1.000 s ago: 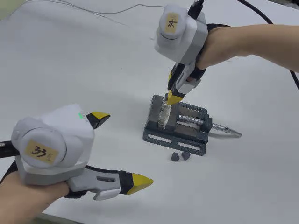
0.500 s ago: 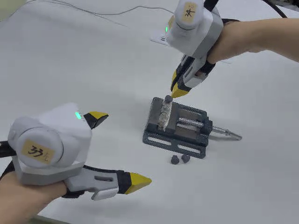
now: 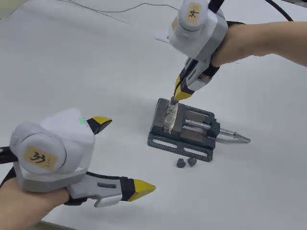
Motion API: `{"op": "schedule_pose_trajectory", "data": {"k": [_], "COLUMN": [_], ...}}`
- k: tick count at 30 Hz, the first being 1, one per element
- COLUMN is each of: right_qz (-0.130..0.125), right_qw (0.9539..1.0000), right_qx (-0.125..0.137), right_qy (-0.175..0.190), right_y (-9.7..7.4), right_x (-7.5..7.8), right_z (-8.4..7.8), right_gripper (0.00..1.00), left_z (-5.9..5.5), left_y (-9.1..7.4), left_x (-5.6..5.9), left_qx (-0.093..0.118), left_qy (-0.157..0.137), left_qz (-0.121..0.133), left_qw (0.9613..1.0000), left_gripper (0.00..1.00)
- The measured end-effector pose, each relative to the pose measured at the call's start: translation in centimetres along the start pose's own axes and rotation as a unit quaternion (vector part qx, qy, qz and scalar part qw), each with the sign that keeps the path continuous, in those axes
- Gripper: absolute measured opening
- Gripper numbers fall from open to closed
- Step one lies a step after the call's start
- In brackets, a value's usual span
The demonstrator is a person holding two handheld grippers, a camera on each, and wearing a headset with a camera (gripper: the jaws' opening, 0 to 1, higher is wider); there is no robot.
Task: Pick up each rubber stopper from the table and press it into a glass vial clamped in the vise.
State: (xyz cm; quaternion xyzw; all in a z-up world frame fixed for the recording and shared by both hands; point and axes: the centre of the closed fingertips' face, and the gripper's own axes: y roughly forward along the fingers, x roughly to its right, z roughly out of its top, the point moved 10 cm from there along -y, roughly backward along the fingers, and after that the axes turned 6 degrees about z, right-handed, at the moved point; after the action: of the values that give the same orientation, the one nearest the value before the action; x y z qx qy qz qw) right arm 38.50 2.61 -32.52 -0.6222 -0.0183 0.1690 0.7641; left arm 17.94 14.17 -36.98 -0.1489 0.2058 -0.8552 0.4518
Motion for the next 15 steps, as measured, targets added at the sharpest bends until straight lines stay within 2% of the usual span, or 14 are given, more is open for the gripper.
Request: {"op": "schedule_pose_trajectory", "data": {"k": [11,15], "right_qz": [0.009,0.015], "right_qw": [1.0,0.9999], "right_qx": [-0.001,-0.003], "right_qy": [-0.003,-0.004], "right_y": [0.05,0.15], "right_x": [0.32,0.86], "right_z": [-0.07,-0.01], "right_gripper": [0.0,0.0], "left_z": [-0.06,-0.13], "left_y": [0.26,0.35], "left_x": [-0.03,-0.07], "left_qx": [-0.001,-0.001], "left_qy": [-0.003,-0.004], "left_qz": [-0.002,-0.003], "left_qw": [1.0,1.0], "left_gripper": [0.94,0.94]}}
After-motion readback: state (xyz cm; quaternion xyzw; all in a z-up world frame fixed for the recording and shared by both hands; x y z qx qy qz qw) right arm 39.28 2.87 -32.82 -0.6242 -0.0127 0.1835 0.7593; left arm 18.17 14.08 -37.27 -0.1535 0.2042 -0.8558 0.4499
